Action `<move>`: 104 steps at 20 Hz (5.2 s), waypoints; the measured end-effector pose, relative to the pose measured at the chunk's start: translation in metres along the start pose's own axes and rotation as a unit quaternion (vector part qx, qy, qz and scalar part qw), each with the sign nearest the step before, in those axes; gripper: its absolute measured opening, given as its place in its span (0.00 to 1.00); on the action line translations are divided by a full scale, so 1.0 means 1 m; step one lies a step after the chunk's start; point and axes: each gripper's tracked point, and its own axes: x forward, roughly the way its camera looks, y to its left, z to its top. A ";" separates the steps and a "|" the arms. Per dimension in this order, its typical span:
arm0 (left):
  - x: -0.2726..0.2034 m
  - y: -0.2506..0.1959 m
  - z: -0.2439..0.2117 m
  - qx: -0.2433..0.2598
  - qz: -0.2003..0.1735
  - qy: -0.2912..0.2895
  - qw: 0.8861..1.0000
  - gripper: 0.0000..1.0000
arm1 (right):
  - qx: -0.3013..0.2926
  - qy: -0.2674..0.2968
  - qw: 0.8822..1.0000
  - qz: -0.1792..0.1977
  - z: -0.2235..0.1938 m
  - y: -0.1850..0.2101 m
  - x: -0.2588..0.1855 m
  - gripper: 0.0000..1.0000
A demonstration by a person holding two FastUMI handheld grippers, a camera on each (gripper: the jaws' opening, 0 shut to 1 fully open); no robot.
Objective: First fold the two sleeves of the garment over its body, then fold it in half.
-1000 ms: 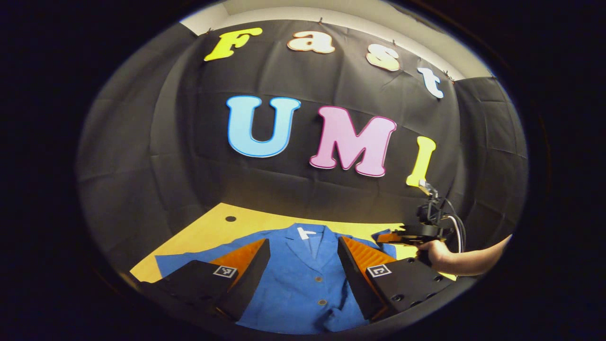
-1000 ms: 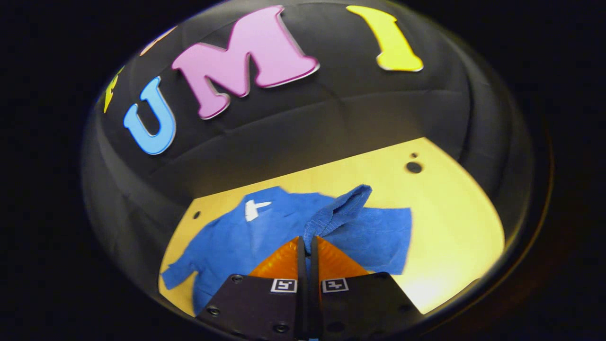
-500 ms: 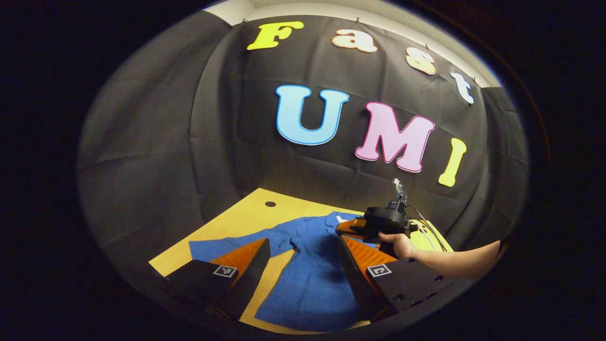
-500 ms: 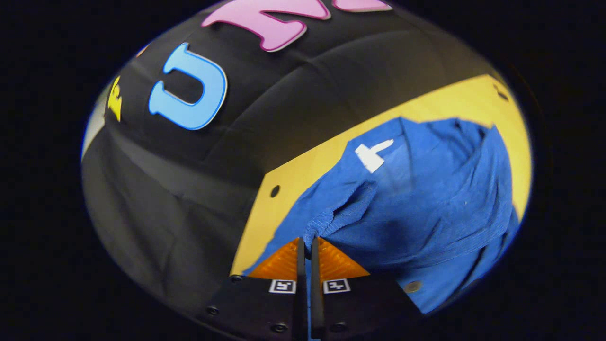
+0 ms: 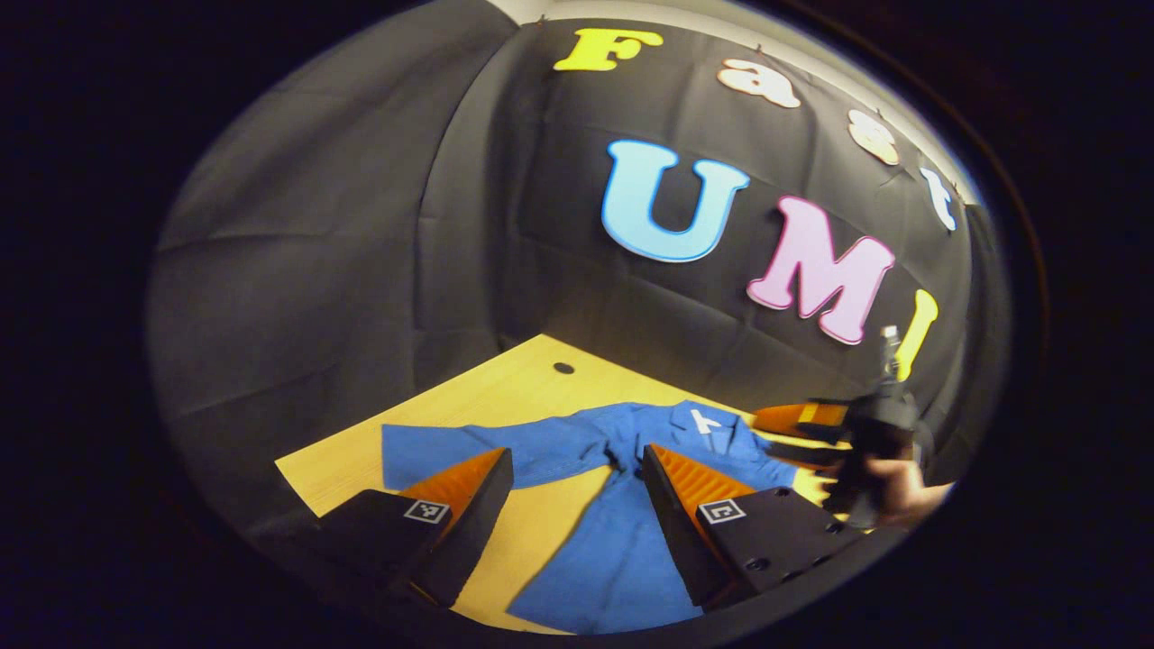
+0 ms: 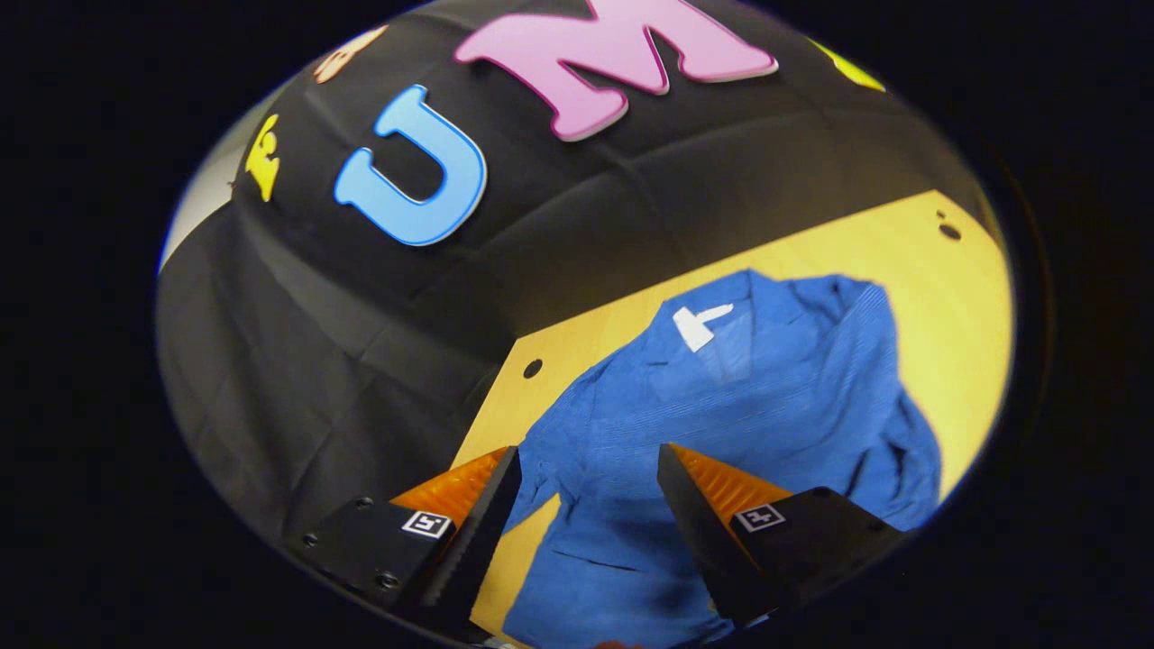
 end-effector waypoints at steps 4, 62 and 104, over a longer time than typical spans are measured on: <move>0.046 0.090 -0.024 0.011 0.092 0.080 0.992 0.84 | -0.089 -0.074 0.991 -0.067 0.039 -0.027 -0.104 0.97; 0.130 -0.324 -0.037 0.057 -0.273 0.217 0.936 0.85 | -0.105 -0.153 0.952 -0.243 0.050 -0.190 -0.256 0.98; -0.014 -0.091 -0.141 0.101 -0.178 0.357 0.912 0.00 | -0.006 0.102 0.976 -0.192 -0.143 -0.153 -0.149 0.05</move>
